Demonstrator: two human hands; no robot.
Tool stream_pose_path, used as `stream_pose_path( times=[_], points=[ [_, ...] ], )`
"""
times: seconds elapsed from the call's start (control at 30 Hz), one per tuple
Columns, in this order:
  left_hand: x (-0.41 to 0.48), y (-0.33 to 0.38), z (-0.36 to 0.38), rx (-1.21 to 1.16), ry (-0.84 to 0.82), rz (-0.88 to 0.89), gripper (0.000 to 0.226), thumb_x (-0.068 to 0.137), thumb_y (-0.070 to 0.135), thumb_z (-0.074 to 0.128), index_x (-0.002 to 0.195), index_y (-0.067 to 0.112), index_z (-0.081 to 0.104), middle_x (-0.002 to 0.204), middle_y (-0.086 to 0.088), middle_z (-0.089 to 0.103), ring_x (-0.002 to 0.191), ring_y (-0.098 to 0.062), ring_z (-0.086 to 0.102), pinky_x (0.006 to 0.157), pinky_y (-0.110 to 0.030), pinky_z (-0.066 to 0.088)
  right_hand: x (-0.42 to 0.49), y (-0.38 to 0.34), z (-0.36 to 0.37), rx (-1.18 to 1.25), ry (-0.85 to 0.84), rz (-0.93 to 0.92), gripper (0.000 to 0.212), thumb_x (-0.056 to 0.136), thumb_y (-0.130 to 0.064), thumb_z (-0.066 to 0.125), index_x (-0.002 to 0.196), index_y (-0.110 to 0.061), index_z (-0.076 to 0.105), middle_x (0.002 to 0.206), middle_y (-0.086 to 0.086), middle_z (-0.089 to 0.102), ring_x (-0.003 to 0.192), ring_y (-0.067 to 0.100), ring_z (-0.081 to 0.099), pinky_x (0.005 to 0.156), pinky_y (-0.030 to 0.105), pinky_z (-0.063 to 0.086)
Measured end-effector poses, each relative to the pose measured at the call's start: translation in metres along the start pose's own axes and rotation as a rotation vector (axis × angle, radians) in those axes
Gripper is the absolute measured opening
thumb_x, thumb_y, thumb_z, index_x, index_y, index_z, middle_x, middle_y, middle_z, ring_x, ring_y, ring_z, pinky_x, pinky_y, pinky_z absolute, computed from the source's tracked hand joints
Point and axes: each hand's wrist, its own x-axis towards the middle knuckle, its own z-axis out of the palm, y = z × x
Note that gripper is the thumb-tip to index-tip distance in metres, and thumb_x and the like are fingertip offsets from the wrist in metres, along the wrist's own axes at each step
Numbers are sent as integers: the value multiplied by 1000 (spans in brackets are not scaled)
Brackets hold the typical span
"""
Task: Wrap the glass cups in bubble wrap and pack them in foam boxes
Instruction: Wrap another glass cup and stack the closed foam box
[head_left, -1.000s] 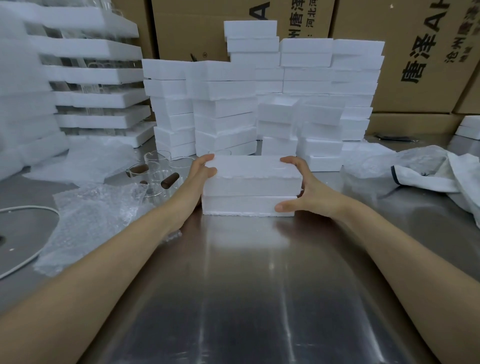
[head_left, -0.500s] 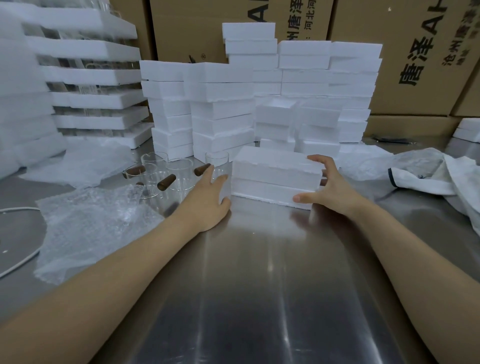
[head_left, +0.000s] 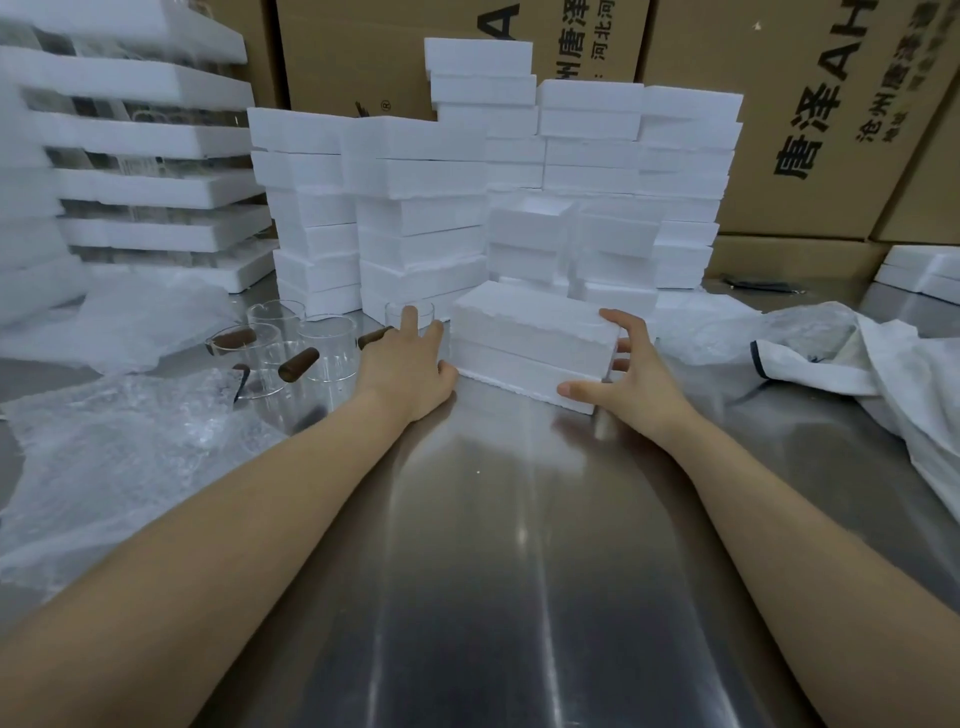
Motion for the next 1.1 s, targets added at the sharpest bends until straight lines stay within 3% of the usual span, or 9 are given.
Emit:
stream_pose_path(
  times=[0.17, 0.3, 0.4, 0.47, 0.57, 0.83, 1.1],
  points=[
    [-8, 9, -4, 240, 111, 36, 43, 91, 15, 40, 134, 8, 35, 126, -14, 41, 69, -26, 55, 47, -27, 18, 3, 3, 2, -25, 1, 4, 93, 56, -47, 85, 130, -59, 29, 134, -4, 45, 117, 16, 51, 102, 40, 46],
    [-34, 17, -19, 387, 164, 126, 45, 89, 18, 42, 133, 10, 36, 118, -8, 51, 66, -22, 61, 46, -26, 16, 2, 0, 3, -59, -7, 13, 95, 58, -50, 83, 133, -58, 25, 137, -3, 43, 122, 17, 48, 104, 42, 44],
    [-67, 23, -42, 425, 300, 196, 34, 68, 37, 63, 99, 22, 69, 78, 5, 63, 43, -13, 54, 45, -21, 17, 0, -2, 4, -108, -22, -2, 93, 60, -55, 81, 132, -58, 23, 136, -2, 44, 123, 19, 47, 104, 44, 43],
    [-84, 24, -44, 273, 365, 283, 25, 68, 38, 69, 81, 17, 69, 67, 2, 58, 36, -18, 50, 44, -20, 21, -1, -4, 6, -143, -34, -13, 92, 58, -61, 77, 131, -58, 21, 135, -2, 44, 123, 20, 47, 103, 46, 44],
    [-95, 26, -48, 97, 421, 351, 22, 75, 35, 61, 76, 13, 63, 65, -3, 55, 35, -24, 48, 45, -22, 22, 1, -7, 14, -169, -21, -28, 93, 59, -59, 77, 133, -54, 22, 136, -2, 45, 123, 20, 47, 101, 48, 44],
    [-85, 28, -48, -140, 491, 473, 24, 68, 28, 78, 76, 9, 65, 58, -5, 53, 35, -28, 45, 45, -21, 21, 10, -18, 47, -197, -65, -113, 98, 58, -64, 72, 140, -45, 22, 141, -6, 41, 125, 17, 46, 100, 46, 45],
    [-84, 27, -44, -216, 472, 452, 22, 75, 33, 66, 90, 17, 70, 76, -4, 68, 43, -26, 55, 45, -21, 30, 35, -24, 84, -136, -181, -161, 85, 64, -51, 70, 136, -56, 24, 110, -9, 49, 95, 14, 58, 85, 47, 54]
  ],
)
